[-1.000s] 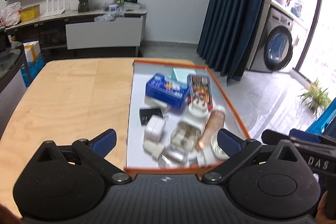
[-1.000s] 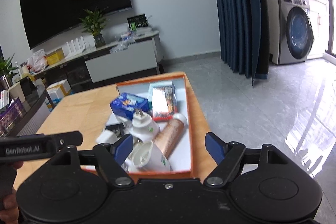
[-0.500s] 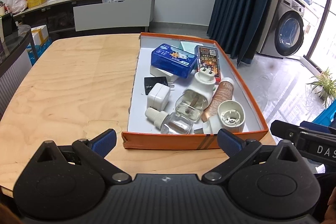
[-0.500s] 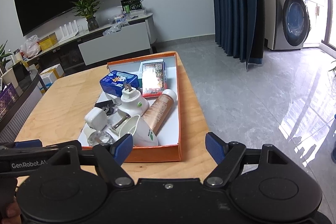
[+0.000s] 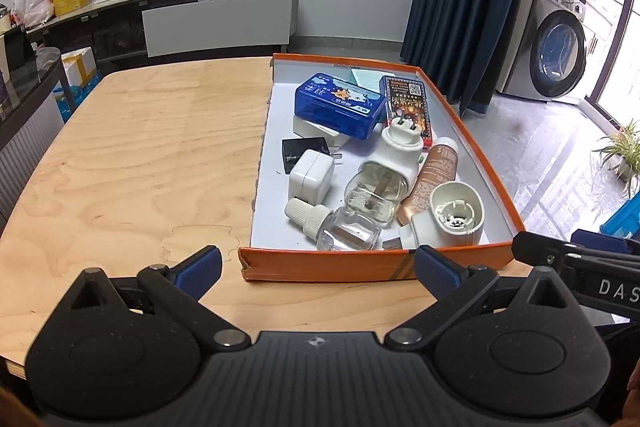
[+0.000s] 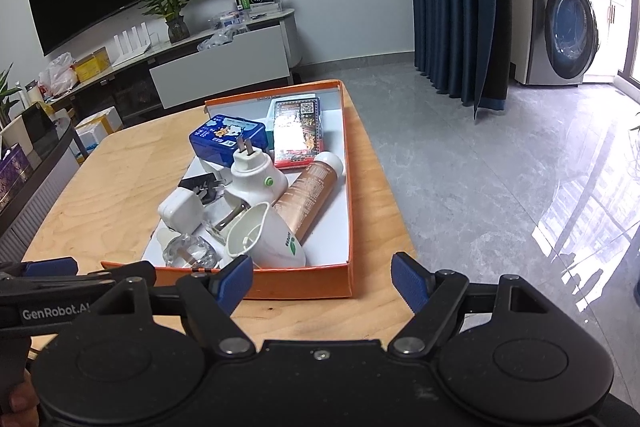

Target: Organize rigid objects

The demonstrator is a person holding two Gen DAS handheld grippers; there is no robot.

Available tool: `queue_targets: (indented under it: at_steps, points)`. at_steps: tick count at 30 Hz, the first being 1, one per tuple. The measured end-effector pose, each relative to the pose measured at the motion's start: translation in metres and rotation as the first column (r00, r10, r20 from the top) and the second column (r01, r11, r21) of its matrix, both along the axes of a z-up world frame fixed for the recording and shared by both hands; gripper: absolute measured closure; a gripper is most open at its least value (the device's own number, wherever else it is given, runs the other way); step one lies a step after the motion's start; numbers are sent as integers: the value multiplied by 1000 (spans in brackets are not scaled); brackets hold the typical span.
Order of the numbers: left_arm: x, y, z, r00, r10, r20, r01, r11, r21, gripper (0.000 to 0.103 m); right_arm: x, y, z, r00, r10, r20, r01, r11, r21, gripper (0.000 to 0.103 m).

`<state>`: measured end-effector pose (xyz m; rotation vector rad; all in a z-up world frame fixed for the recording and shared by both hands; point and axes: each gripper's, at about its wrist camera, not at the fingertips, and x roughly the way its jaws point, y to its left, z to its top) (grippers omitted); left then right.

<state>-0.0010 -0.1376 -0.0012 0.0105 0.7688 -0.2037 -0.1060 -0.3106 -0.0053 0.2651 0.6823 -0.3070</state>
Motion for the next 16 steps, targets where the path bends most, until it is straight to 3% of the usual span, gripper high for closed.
queue_targets:
  at_steps: [16]
  points:
    - [0, 0, -2, 1000, -2, -10, 2, 1000, -7, 0, 3, 2, -2, 1000, 9, -10, -9, 1000, 2, 13]
